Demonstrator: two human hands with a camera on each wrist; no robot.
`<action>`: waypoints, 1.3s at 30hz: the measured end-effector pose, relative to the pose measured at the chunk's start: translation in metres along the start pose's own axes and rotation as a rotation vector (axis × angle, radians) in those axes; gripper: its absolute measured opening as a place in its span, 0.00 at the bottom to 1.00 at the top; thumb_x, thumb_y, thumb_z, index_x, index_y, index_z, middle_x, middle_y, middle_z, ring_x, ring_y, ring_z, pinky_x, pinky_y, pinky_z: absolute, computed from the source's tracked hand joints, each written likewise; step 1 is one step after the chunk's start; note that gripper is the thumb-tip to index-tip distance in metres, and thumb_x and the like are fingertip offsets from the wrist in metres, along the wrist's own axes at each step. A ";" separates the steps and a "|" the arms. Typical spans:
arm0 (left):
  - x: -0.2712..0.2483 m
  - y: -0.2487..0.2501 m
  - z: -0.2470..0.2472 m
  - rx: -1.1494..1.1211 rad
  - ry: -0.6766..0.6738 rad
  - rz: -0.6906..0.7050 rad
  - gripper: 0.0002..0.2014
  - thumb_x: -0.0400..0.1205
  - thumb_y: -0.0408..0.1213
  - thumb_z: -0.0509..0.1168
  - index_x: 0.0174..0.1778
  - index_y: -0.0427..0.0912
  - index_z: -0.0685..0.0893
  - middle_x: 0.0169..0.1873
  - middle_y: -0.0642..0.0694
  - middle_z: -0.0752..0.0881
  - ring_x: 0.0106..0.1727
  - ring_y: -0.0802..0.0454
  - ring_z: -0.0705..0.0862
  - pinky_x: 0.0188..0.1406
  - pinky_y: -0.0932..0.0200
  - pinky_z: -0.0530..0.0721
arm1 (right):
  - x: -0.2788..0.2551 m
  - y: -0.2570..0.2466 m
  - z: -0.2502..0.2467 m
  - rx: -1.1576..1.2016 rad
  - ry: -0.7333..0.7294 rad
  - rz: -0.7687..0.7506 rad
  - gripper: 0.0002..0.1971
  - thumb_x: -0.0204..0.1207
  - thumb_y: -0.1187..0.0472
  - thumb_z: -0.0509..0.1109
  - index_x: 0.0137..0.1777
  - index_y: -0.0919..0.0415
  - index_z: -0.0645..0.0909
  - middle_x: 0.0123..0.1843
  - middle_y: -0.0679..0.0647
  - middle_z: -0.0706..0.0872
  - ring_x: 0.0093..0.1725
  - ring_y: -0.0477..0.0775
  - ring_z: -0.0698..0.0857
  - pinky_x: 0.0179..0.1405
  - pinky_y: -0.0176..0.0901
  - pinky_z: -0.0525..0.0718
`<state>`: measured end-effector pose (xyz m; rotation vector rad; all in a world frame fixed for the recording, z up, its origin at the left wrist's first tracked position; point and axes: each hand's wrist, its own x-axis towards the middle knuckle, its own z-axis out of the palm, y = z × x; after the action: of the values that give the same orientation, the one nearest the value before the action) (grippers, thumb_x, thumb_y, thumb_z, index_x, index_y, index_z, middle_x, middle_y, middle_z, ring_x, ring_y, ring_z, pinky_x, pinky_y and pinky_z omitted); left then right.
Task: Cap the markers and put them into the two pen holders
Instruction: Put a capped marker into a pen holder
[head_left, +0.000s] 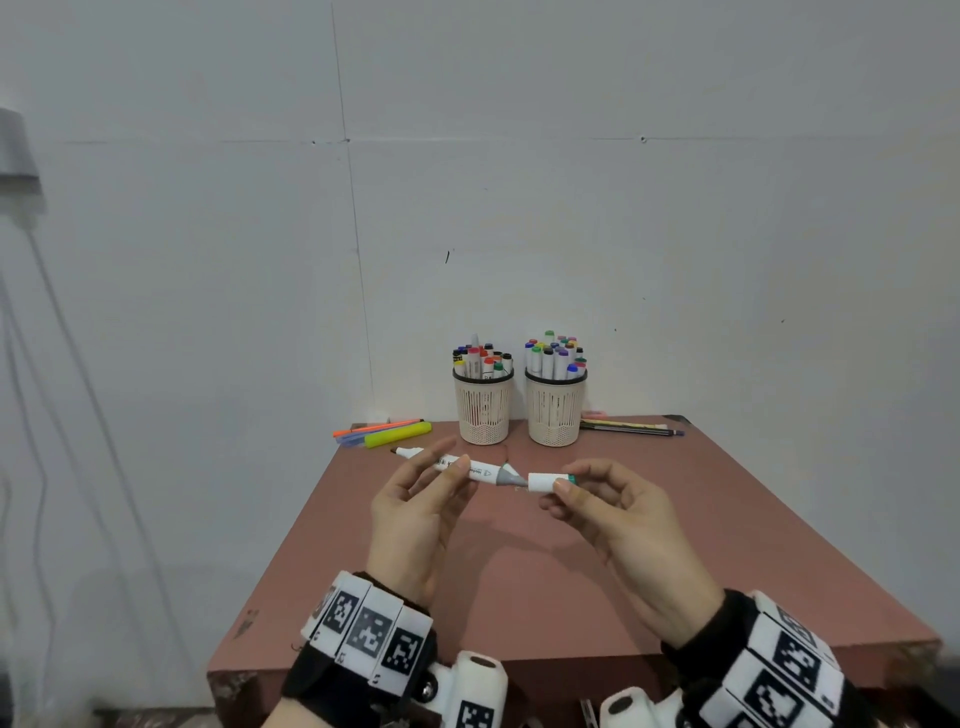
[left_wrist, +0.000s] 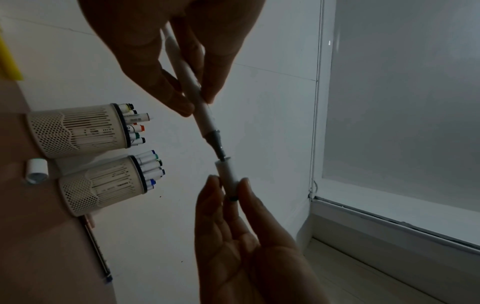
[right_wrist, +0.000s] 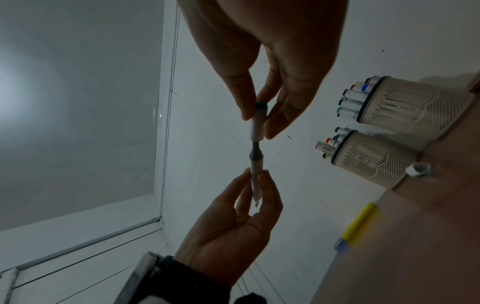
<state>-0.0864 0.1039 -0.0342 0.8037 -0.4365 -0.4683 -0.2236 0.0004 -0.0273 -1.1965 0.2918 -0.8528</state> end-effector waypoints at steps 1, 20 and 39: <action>-0.003 0.000 0.001 0.003 0.002 0.006 0.12 0.75 0.22 0.68 0.50 0.38 0.87 0.34 0.43 0.84 0.39 0.53 0.86 0.48 0.60 0.88 | -0.003 0.000 0.001 0.004 0.002 0.003 0.07 0.72 0.76 0.70 0.49 0.70 0.81 0.36 0.61 0.88 0.37 0.55 0.89 0.42 0.36 0.88; -0.044 0.000 0.018 0.417 -0.241 0.226 0.12 0.76 0.21 0.68 0.48 0.41 0.89 0.32 0.51 0.89 0.36 0.59 0.84 0.41 0.66 0.84 | -0.044 0.008 -0.006 -0.174 0.026 -0.010 0.10 0.68 0.75 0.75 0.47 0.63 0.89 0.32 0.60 0.89 0.29 0.45 0.84 0.31 0.31 0.80; -0.027 0.009 0.030 0.538 -0.317 0.166 0.13 0.74 0.23 0.71 0.51 0.42 0.89 0.33 0.43 0.87 0.37 0.59 0.86 0.41 0.68 0.84 | -0.038 0.021 0.002 0.164 0.071 0.037 0.08 0.72 0.75 0.70 0.50 0.73 0.85 0.34 0.64 0.86 0.29 0.50 0.84 0.30 0.33 0.83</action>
<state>-0.1219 0.1070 -0.0139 1.2045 -0.9412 -0.3246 -0.2391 0.0309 -0.0543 -1.0074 0.2950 -0.8710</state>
